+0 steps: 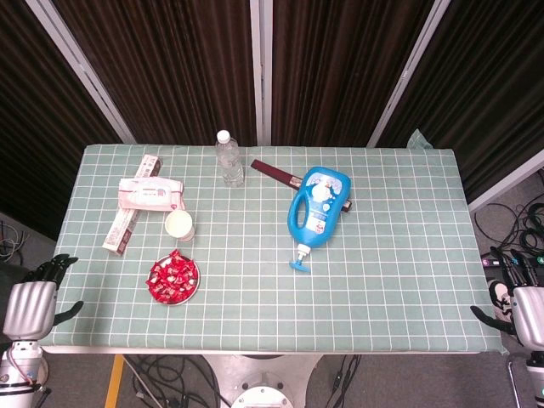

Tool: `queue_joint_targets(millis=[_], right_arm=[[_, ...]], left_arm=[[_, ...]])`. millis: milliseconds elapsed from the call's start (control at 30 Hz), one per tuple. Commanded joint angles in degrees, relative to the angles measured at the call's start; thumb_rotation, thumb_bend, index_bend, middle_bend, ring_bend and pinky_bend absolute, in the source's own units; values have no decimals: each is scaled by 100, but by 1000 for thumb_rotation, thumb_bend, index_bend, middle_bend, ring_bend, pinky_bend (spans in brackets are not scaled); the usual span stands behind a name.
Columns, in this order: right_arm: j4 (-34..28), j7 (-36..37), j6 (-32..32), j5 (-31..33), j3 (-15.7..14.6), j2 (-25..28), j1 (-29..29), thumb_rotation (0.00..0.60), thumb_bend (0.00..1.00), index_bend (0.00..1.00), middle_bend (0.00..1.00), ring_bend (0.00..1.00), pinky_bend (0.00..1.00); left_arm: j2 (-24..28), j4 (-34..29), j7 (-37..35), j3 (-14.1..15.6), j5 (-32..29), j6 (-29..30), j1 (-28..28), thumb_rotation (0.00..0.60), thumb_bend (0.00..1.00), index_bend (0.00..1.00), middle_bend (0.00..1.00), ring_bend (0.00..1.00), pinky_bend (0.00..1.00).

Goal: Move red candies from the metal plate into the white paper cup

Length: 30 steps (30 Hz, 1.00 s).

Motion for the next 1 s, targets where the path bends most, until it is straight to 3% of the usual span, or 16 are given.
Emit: queue_joint_targets(millis=[33,367,500,633,700,1000], right_arm=[[-10,-18,-6,7,10,-3,5,600,37,66,157,55,379],[67,87,50,-2,36,-12,-16,600,37,67,157,55,379],[91,127,70,-37,34,0,-18,600,37,66,157,55,379],[93,140,77,-71,28,7,-14,600,37,66,157,55,379],[85,138,70,-83,22,10,-12,600,37,66,157,55,379],[40,97,52,-73,15,30,-18,600,38,66,157,55,379]], left_arm=[[3,-21,-4,-12,-22,-48,-30,600,160,289,296,294,402],[74,-138,-140,-78,94,-248,-250,600,160,310,310,302,427],[77,-96,-134,-91,269,-532,-517,600,166,343,370,403,593],[-38,5,-211,-105,351,-1003,-870,600,178,391,463,651,889],[-124,61,-190,-118,338,-1297,-1072,600,178,394,479,716,953],[-688,330,-112,-145,423,-2235,-1866,600,170,376,468,790,1000]])
